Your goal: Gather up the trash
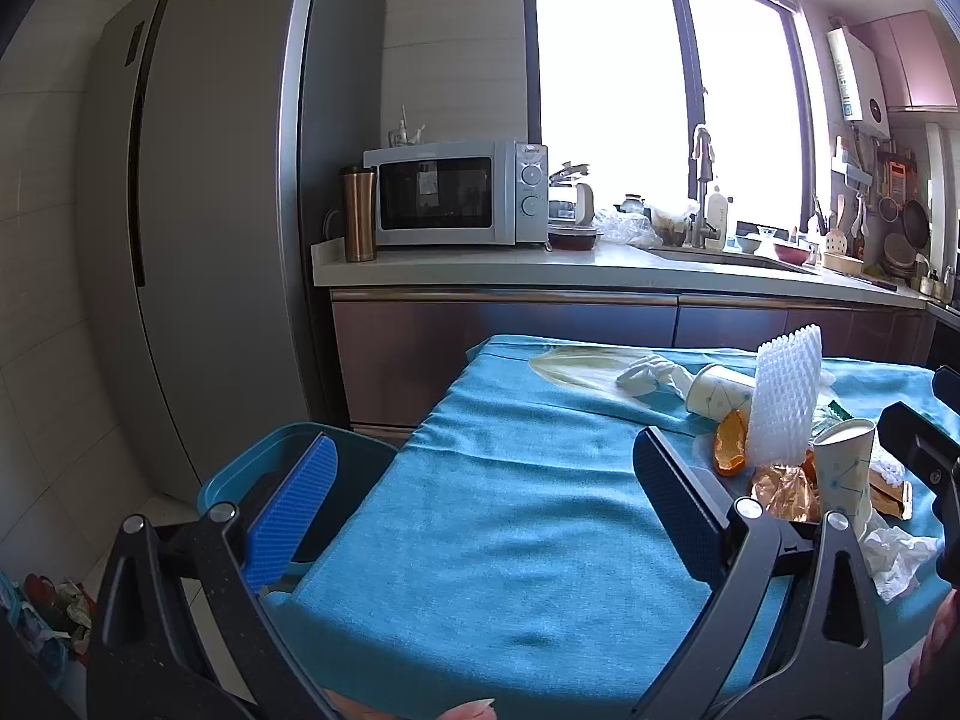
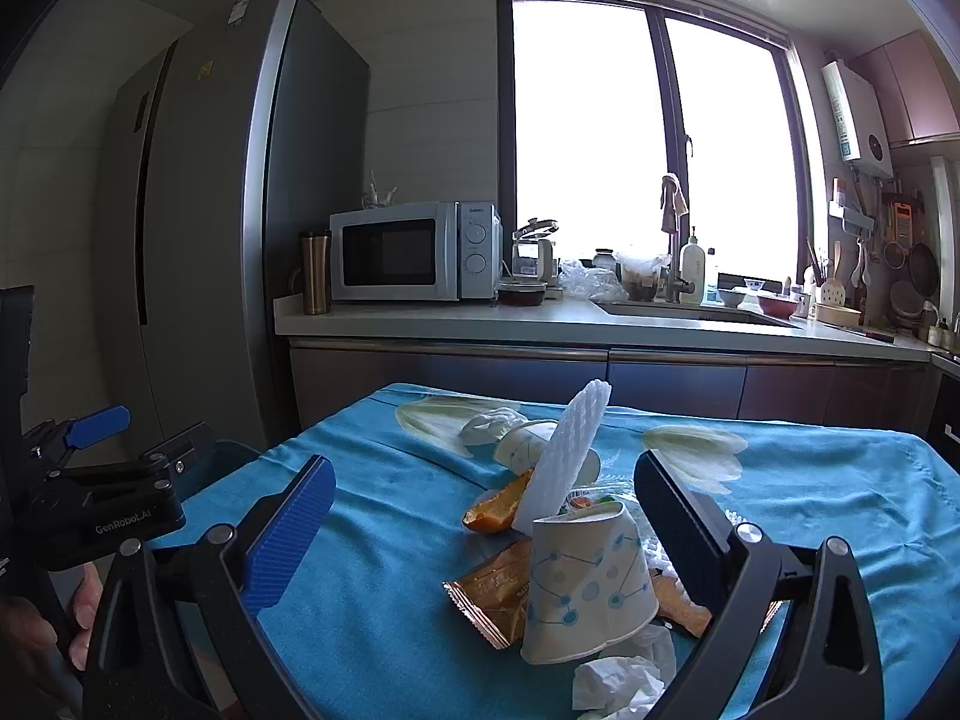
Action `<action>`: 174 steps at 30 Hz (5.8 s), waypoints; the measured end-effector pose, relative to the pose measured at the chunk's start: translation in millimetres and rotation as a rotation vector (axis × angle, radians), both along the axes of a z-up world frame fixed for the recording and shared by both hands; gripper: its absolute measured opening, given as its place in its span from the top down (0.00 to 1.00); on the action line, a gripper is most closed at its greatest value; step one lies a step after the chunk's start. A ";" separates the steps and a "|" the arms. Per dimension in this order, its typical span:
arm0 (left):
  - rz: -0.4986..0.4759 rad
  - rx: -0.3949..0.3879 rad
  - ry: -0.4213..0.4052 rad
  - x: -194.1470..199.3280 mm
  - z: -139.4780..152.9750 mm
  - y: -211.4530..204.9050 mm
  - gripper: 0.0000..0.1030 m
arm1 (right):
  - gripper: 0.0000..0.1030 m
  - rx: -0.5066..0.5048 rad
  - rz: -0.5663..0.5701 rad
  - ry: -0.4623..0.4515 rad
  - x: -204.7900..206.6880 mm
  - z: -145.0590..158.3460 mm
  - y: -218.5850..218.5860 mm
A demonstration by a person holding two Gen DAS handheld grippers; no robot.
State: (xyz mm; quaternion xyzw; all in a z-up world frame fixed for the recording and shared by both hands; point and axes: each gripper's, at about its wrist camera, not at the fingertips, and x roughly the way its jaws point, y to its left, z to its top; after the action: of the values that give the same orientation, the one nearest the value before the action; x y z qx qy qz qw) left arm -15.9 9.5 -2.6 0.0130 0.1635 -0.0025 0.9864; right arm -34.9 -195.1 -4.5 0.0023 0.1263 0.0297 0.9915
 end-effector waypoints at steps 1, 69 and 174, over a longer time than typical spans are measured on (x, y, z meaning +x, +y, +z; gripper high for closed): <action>-0.001 0.001 0.000 0.0 -0.5 -0.7 0.05 | 0.06 0.002 0.001 0.001 0.4 0.0 -0.5; -0.072 -0.001 0.039 2.2 -5.6 -15.6 0.05 | 0.06 0.034 0.017 0.033 5.3 -3.8 -12.2; 0.023 -0.401 0.371 97.5 -64.8 247.0 0.72 | 0.90 0.048 0.708 0.390 161.8 -5.4 181.2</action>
State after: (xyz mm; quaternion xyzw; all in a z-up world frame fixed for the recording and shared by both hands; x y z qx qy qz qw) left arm 81.7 256.5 -67.4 -0.1854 0.3377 -0.0258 0.9224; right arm 126.9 -13.9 -9.9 -0.0127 0.3045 0.3713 0.8771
